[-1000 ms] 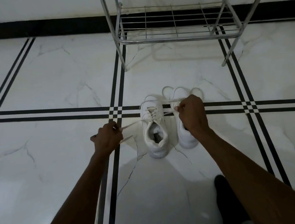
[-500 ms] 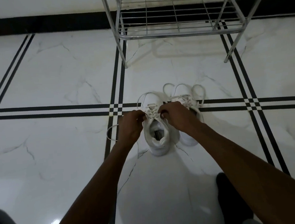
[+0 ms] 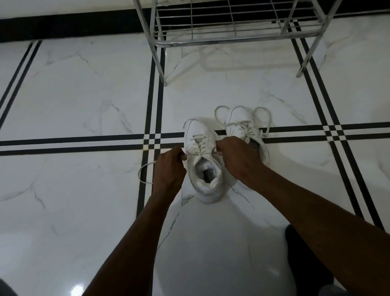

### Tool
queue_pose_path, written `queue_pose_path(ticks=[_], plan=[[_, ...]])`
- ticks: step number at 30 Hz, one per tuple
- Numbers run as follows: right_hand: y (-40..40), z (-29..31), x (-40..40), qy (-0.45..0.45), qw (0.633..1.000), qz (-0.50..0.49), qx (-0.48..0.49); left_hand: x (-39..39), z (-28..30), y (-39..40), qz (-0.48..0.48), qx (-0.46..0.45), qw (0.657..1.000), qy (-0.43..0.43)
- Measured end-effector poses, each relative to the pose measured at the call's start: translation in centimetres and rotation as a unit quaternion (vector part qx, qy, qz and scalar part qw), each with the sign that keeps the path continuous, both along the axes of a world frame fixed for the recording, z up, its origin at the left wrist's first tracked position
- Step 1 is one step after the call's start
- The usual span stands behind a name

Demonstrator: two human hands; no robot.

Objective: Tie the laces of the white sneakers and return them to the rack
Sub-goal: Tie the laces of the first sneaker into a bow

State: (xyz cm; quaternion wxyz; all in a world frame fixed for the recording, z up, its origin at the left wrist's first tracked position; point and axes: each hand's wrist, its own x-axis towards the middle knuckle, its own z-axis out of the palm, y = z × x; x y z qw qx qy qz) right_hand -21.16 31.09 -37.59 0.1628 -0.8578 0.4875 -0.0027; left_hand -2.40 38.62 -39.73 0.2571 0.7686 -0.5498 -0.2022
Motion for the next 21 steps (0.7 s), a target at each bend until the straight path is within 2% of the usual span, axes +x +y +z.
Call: queue_pose_path(ticks=[5, 10, 14, 17, 21], plan=[[0.7, -0.2, 0.6, -0.05, 0.998, -0.016, 0.034, -0.5, 0.0, 0.3, 0.077, 0.04, 0.986, 0.14], [1.5, -0.5, 0.9, -0.064, 0.996, -0.028, 0.053, 0.0, -1.0, 0.7, 0.113, 0.053, 0.97, 0.209], [2.8, -0.2, 1.0, -0.049, 0.996, -0.029, 0.064, 0.3, -0.8, 1.2, 0.093, 0.083, 0.969, 0.212], [2.3, 0.1, 0.7, -0.048, 0.991, -0.03, 0.122, 1.3, 0.4, 1.5, 0.036, 0.096, 0.975, 0.197], [-0.6, 2.5, 0.0, -0.064, 0.97, -0.071, 0.222, 2.8, 2.2, 0.8, 0.0, 0.085, 0.947, 0.309]])
